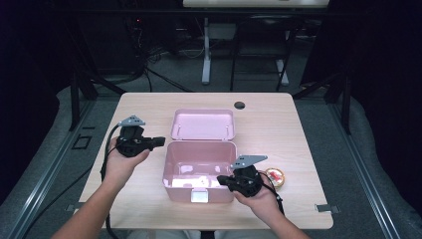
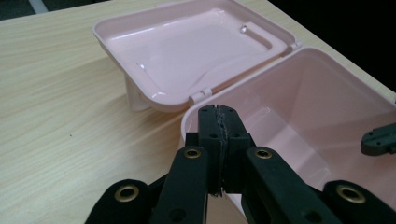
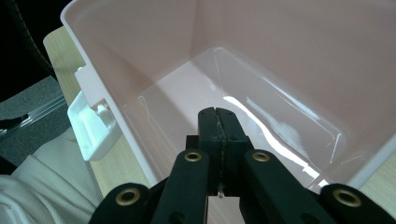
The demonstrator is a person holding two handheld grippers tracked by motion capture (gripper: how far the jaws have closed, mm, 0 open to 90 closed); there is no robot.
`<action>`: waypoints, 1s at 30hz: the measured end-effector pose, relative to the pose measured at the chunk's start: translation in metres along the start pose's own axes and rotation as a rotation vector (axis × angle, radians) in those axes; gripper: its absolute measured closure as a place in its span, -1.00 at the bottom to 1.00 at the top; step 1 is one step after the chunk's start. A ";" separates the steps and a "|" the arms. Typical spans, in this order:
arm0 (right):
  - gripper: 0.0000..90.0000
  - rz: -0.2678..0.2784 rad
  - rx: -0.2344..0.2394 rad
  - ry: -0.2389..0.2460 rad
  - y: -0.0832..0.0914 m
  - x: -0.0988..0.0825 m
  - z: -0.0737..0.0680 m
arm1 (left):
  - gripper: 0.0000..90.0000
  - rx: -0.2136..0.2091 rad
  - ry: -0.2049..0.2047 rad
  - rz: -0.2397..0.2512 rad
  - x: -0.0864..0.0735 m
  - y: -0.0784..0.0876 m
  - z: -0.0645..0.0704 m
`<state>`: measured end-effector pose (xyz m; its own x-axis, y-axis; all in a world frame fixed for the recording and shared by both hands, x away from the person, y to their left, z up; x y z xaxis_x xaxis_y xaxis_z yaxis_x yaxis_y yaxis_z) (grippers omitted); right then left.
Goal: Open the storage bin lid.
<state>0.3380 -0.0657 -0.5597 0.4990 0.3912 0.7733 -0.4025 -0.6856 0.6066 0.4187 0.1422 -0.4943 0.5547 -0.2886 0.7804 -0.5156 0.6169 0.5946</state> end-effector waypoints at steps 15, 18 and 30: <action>0.77 0.019 0.007 -0.015 0.003 0.004 0.000 | 0.50 -0.013 -0.028 0.018 -0.016 0.009 0.013; 0.72 0.018 0.007 -0.007 0.004 0.004 -0.001 | 0.42 -0.029 -0.028 0.024 -0.017 0.012 0.016; 0.53 0.030 0.012 0.006 0.013 0.011 -0.002 | 0.32 -0.039 -0.035 0.024 -0.028 0.018 0.021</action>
Point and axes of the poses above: each handheld gripper's, and its own axes: y roughly backward along the jaws, x roughly out of its top, z roughly to its right, the point moved 10 cm from there along -y, roughly forward along the jaws
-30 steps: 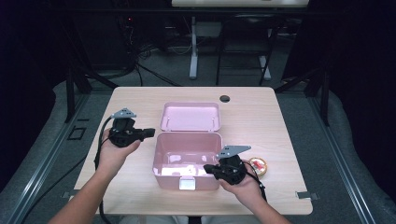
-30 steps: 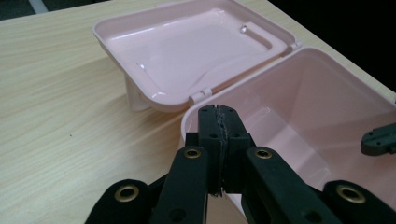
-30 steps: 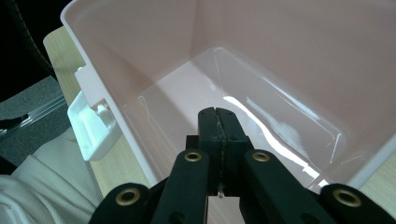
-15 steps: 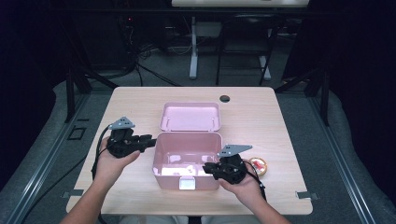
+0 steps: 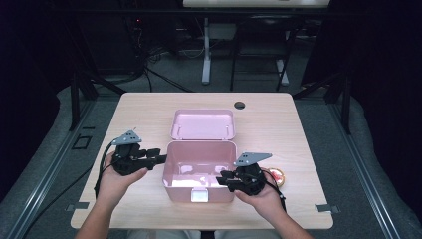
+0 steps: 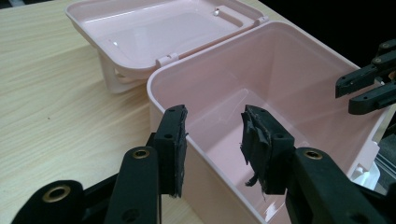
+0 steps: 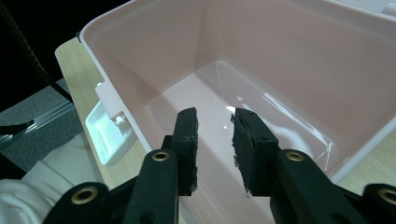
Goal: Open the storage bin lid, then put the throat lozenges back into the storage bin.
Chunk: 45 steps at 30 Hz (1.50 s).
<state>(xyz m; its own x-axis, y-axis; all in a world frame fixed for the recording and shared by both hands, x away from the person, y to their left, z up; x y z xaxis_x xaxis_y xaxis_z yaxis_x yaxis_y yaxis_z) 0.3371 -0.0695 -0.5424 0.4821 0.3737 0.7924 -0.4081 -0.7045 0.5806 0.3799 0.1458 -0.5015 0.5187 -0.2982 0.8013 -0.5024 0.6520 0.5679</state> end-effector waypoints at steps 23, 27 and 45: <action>0.25 0.055 -0.040 -0.037 0.026 0.023 0.015 | 0.08 0.018 -0.001 -0.025 -0.015 0.009 -0.008; 0.17 0.046 -0.078 -0.027 0.032 0.021 0.025 | 0.08 0.002 -0.009 -0.041 -0.018 0.009 -0.005; 0.13 0.019 -0.130 -0.071 0.050 0.005 0.052 | 0.00 0.003 -0.106 -0.084 -0.025 0.003 0.003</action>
Point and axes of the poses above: each handheld gripper's, and its own axes: y roughly backward along the jaws, x roughly out of its top, z roughly to its right, the point moved 10 cm from there along -y, roughly forward along the jaws
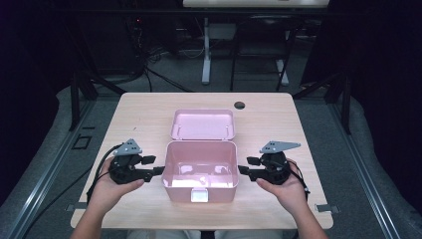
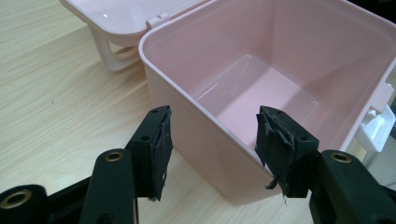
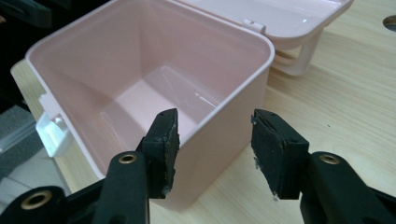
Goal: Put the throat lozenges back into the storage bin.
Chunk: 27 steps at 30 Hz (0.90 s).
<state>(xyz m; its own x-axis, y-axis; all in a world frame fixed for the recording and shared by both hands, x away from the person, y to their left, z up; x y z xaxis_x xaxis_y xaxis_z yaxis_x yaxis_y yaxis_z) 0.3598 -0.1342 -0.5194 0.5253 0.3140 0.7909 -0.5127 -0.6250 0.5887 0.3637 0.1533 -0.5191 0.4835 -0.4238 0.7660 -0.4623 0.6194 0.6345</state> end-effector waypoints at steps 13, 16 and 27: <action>-0.02 -0.157 -0.055 0.028 -0.003 -0.002 0.014 | -0.03 0.006 0.007 0.008 0.001 0.008 -0.002; -0.07 -0.182 -0.065 0.043 -0.005 -0.003 0.018 | -0.04 0.012 -0.002 -0.003 0.000 0.007 -0.001; -0.18 -0.271 -0.079 0.060 -0.009 -0.008 0.025 | -0.18 0.029 0.017 -0.007 0.001 0.007 -0.001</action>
Point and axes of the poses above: each handheld gripper's, and its own axes: y roughly backward along the jaws, x roughly out of its top, z roughly to its right, the point moved 10 cm from there along -y, roughly forward along the jaws
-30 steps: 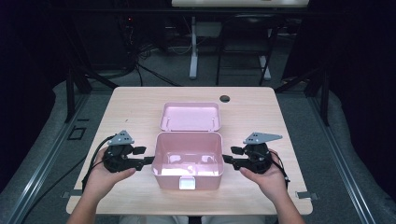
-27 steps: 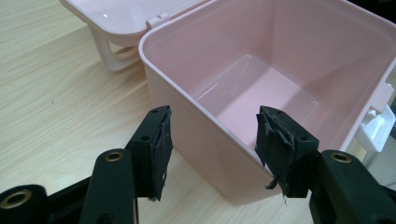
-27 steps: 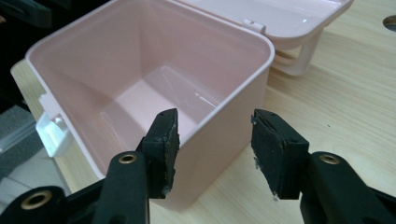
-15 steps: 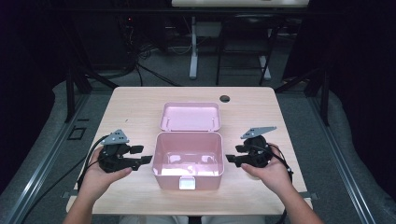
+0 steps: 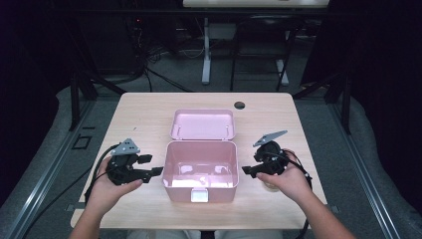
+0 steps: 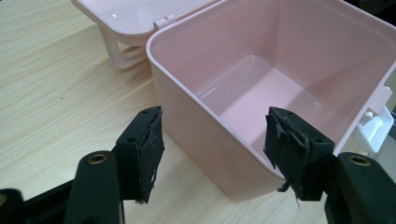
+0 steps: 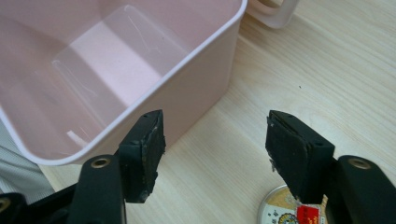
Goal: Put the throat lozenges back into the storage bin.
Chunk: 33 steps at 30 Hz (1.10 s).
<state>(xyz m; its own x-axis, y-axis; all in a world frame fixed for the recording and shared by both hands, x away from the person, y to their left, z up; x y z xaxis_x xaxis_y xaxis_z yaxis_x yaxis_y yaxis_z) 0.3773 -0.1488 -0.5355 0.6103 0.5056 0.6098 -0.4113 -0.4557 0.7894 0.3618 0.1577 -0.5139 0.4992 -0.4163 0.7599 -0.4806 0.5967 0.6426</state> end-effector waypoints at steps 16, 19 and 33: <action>-0.23 -0.072 -0.031 0.006 -0.003 -0.008 0.015 | -0.14 0.037 -0.014 0.009 0.000 0.005 -0.006; -0.22 -0.087 -0.036 0.012 -0.003 -0.009 0.017 | -0.14 0.043 0.000 0.008 0.000 0.005 -0.007; -0.32 -0.154 -0.046 -0.029 -0.009 -0.019 0.026 | -0.22 0.048 0.023 0.019 0.001 0.005 -0.009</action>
<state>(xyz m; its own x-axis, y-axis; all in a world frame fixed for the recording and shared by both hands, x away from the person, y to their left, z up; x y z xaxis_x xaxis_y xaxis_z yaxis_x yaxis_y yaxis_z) 0.3872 -0.1737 -0.5556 0.6875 0.5453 0.4795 -0.3416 -0.3398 0.8763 0.3659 0.1663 -0.5112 0.5061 -0.3892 0.7697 -0.5235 0.5706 0.6327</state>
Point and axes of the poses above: each handheld gripper's, and its own axes: y roughly backward along the jaws, x roughly out of its top, z roughly to its right, the point moved 10 cm from there along -y, roughly forward along the jaws
